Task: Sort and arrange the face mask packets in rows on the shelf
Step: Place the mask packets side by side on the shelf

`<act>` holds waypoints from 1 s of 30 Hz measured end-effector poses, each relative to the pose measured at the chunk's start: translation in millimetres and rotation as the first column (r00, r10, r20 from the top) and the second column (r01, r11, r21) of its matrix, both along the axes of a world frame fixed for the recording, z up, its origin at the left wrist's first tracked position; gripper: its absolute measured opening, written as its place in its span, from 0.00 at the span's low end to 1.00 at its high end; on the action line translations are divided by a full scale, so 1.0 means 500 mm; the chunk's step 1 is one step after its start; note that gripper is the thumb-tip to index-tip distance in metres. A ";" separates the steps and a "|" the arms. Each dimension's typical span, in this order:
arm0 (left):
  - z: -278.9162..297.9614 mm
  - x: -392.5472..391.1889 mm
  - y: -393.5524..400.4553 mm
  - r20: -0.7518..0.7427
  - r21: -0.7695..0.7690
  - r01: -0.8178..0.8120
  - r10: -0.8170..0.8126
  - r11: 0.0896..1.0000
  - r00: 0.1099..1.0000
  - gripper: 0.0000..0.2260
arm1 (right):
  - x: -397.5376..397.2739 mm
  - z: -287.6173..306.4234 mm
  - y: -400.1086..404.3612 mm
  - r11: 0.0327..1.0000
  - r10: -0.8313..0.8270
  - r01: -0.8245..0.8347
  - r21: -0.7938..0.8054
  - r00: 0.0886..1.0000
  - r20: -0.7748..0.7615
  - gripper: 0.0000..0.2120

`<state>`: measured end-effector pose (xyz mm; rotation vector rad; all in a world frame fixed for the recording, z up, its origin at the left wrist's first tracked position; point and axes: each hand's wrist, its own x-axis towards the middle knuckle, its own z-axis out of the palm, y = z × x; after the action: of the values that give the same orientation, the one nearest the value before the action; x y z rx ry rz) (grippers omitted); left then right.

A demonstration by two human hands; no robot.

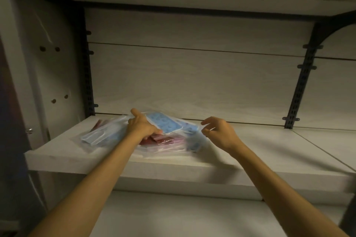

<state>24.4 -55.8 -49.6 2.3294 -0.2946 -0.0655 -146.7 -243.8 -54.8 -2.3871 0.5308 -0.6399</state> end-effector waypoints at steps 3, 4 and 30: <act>0.009 0.013 0.022 -0.029 -0.153 -0.026 0.022 0.988 0.999 0.47 | 0.038 -0.006 0.004 0.996 -0.012 0.007 -0.093 0.998 -0.055 0.14; 0.009 0.022 0.030 -0.041 -0.208 -0.032 0.024 0.978 0.999 0.46 | 0.050 -0.008 0.004 0.992 -0.018 0.009 -0.128 0.997 -0.073 0.14; 0.025 0.038 0.131 -0.112 -0.351 0.079 -0.125 0.933 0.986 0.13 | 0.131 0.009 -0.056 0.994 -0.077 0.105 0.037 0.888 -0.454 0.33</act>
<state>43.6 9.8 -37.0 1.9495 -0.3319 -0.2036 -81.0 -271.6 -50.2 -2.4656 0.8491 -0.0904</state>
